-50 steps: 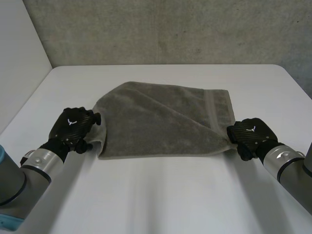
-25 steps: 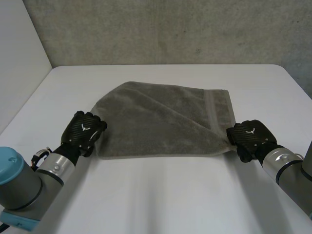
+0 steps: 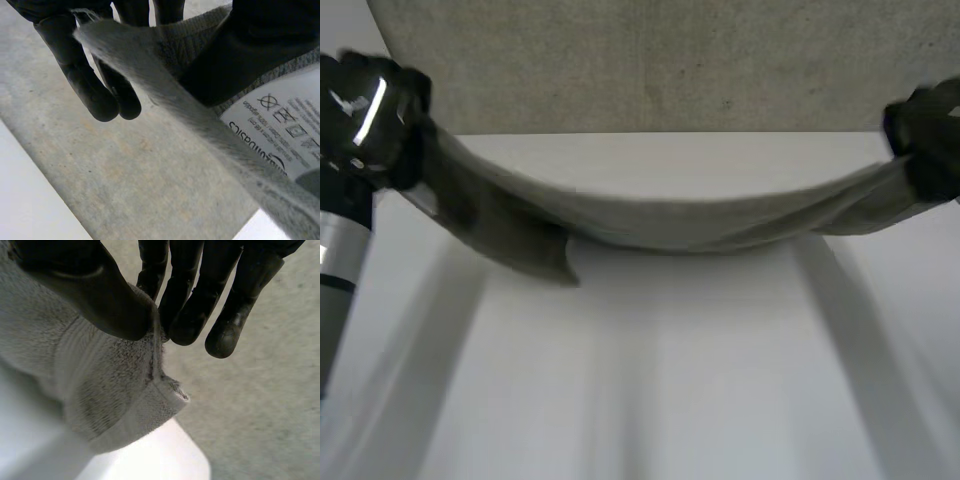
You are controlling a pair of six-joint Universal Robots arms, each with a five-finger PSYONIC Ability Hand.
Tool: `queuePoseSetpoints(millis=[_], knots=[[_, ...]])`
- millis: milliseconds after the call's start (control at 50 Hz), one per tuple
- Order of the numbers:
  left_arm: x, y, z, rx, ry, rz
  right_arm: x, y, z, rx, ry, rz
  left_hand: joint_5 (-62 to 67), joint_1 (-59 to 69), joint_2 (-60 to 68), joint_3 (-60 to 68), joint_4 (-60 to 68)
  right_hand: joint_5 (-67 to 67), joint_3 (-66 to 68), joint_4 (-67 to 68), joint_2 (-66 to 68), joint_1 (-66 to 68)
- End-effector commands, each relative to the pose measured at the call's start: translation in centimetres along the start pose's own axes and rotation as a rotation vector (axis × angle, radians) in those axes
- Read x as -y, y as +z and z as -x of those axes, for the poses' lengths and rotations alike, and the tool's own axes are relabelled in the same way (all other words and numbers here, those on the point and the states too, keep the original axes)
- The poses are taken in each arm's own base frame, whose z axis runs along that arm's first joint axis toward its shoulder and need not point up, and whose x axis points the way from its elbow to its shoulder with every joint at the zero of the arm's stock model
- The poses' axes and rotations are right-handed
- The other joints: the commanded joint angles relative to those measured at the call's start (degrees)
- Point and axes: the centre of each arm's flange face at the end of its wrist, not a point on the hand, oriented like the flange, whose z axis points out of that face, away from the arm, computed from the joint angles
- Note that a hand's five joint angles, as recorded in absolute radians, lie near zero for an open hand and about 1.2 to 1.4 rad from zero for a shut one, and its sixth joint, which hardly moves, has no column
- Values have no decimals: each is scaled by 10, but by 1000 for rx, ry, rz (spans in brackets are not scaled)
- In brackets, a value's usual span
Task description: Fold the towel.
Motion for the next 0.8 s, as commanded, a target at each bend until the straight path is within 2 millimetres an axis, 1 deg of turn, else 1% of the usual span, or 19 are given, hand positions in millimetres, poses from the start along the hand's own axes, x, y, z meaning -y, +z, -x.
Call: queuePoseSetpoints(millis=[20, 80, 120, 180, 280, 360, 400, 420, 440, 460, 480, 500, 520, 540, 560, 600, 640, 700, 800], knots=[[30, 0, 15, -19, -80, 144, 34, -10, -26, 5, -31, 46, -150, -37, -57, -85, -69, 29, 33, 33, 44, 34], [26, -2, 15, -25, -102, 278, 26, 1, -23, 52, -71, 107, -150, -37, -57, -85, -69, 29, 33, 33, 44, 34], [-1, 1, 10, -32, -115, 433, 14, 12, -18, 84, -94, 153, -150, -37, -57, -85, -69, 29, 33, 33, 44, 34], [-18, 6, 6, -34, -117, 493, 0, 27, 2, 152, -145, 199, -150, -37, -57, -85, -69, 29, 33, 33, 44, 34], [-69, 25, -23, -95, -76, 663, -24, 48, 36, 187, -219, 315, -150, -37, -57, -85, -69, 29, 33, 33, 44, 34], [-79, 44, -28, -101, 28, 692, -39, 77, 50, 163, -334, 368, -150, -37, -57, -85, -69, 29, 33, 33, 44, 34], [-75, 59, -30, -91, 83, 664, -35, 90, 51, 134, -357, 332, -150, -37, -57, -85, -69, 29, 33, 33, 44, 34], [-67, 76, -30, -69, 124, 613, -24, 106, 46, 75, -363, 258, -150, -37, -57, -85, -69, 29, 33, 33, 44, 34], [-54, 96, -24, -20, 150, 535, -24, 106, 46, 75, -363, 257, -150, -37, -57, -85, -69, 29, 33, 33, 44, 34], [-54, 97, -24, -19, 151, 535, -9, 121, 39, -7, -361, 155, -150, -37, -57, -85, -69, 29, 33, 33, 44, 34], [-36, 118, -16, 45, 156, 435, 11, 134, 29, -107, -353, 28, -150, -37, -57, -85, -69, 29, 33, 33, 44, 34], [-13, 139, -6, 116, 145, 312, 11, 134, 29, -108, -353, 27, -150, -37, -57, -85, -69, 29, 33, 33, 44, 34], [-13, 139, -6, 117, 145, 310, 31, 143, 19, -212, -342, -108, -150, -37, -57, -85, -69, 29, 33, 33, 44, 34], [13, 156, 3, 184, 121, 170, 49, 147, 9, -310, -341, -239, -150, -37, -57, -85, -69, 29, 33, 33, 44, 34], [13, 156, 3, 184, 121, 169, 50, 147, 9, -311, -341, -240, -150, -37, -57, -85, -69, 29, 33, 33, 44, 34], [52, 176, 21, 295, 86, -62, 91, 135, -14, -491, -340, -465, -150, -37, -57, -85, -69, 29, 33, 33, 44, 34], [66, 180, 27, 329, 78, -147, 103, 126, -22, -527, -345, -518, -150, -37, -57, -85, -69, 29, 33, 33, 44, 34], [78, 183, 31, 363, 73, -232, 100, 125, -17, -485, -355, -509, -150, -37, -57, -85, -69, 29, 33, 33, 44, 34], [49, 175, 19, 311, 76, -127, 69, 131, 3, -345, -361, -386, -150, -37, -57, -85, -69, 29, 33, 33, 44, 34]])
